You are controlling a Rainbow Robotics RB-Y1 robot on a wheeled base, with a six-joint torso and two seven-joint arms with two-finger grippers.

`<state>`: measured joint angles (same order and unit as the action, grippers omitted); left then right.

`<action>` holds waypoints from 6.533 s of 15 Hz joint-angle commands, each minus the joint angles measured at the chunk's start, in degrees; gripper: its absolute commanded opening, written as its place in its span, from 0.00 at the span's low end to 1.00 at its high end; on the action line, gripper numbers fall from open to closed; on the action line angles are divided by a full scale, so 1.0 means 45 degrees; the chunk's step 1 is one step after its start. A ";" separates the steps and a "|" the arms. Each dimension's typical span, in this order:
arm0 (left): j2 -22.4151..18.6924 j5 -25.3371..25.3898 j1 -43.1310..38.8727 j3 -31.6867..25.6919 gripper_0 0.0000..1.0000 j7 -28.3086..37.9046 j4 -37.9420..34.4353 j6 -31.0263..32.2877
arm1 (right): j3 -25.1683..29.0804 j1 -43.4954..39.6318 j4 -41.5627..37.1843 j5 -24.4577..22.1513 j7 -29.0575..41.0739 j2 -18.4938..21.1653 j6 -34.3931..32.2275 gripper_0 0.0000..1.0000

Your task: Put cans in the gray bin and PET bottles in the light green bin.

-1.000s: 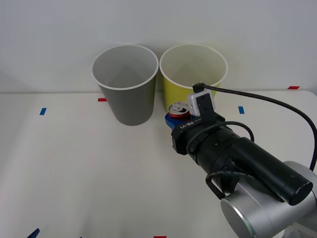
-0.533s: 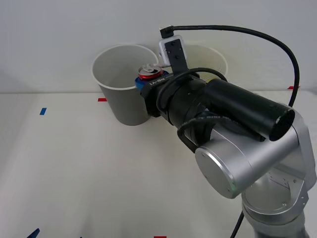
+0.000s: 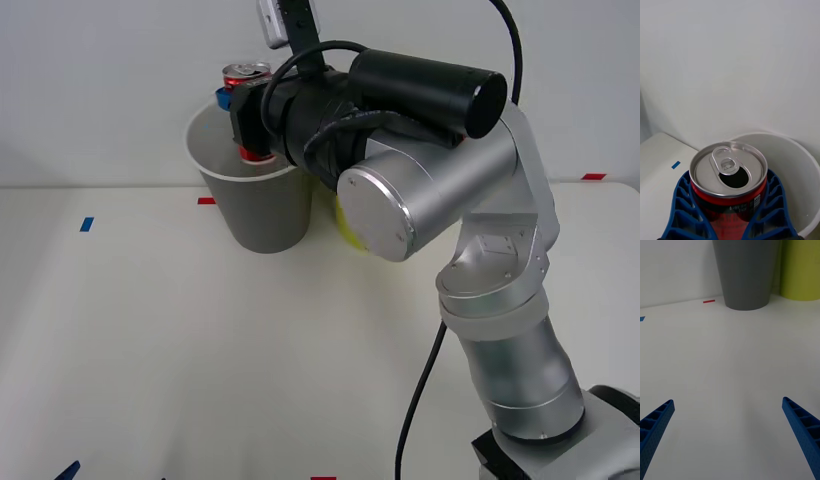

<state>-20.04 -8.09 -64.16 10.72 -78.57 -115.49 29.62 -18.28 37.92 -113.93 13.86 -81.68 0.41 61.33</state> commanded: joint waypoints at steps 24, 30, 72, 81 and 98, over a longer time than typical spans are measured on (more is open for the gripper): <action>0.0000 0.0000 0.0000 0.0000 1.00 0.0000 0.0000 0.0000 | 0.0409 0.2589 0.6586 -0.0542 0.0202 -0.0112 -0.6089 0.61; 0.0000 0.0000 0.0000 0.0000 1.00 0.0000 0.0000 0.0000 | 0.0331 0.2550 0.6606 -0.0561 0.0066 -0.0268 -0.6089 1.00; 0.0000 0.0000 0.0000 0.0000 1.00 0.0000 0.0000 0.0000 | -0.0821 -1.5673 0.0493 -0.2514 -0.1848 0.2466 -1.7945 1.00; 0.0000 0.0000 0.0000 0.0000 1.00 0.0000 0.0000 0.0000 | -0.0060 -1.8446 0.0473 -0.1889 -0.2512 0.2642 -2.0367 1.00; 0.0000 0.0000 0.0000 0.0000 1.00 0.0000 0.0000 0.0000 | 0.0390 -2.1493 0.0493 -0.1401 -0.2825 0.3326 -2.0972 1.00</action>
<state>-20.04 -8.09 -64.16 10.72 -78.57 -115.49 29.62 -16.54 -58.80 -111.72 7.55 -94.42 15.38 -33.10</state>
